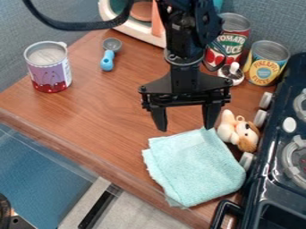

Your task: Move the plush dog to the left side of the table

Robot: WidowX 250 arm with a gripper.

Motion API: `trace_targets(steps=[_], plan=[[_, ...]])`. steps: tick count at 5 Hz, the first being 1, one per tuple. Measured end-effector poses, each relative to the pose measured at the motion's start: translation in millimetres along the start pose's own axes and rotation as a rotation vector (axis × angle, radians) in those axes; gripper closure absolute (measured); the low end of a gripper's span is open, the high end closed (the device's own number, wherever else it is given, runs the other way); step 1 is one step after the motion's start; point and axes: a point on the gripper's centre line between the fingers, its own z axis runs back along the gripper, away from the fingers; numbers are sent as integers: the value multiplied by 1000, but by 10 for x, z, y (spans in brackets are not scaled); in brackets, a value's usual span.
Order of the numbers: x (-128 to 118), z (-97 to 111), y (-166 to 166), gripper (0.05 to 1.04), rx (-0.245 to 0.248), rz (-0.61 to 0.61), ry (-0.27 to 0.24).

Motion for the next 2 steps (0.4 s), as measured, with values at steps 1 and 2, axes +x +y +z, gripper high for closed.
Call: trace_targets(steps=[1,2], plan=[[-17,-56,20,83,15,2,17],[20,-89,-27,83,31,-15,40]])
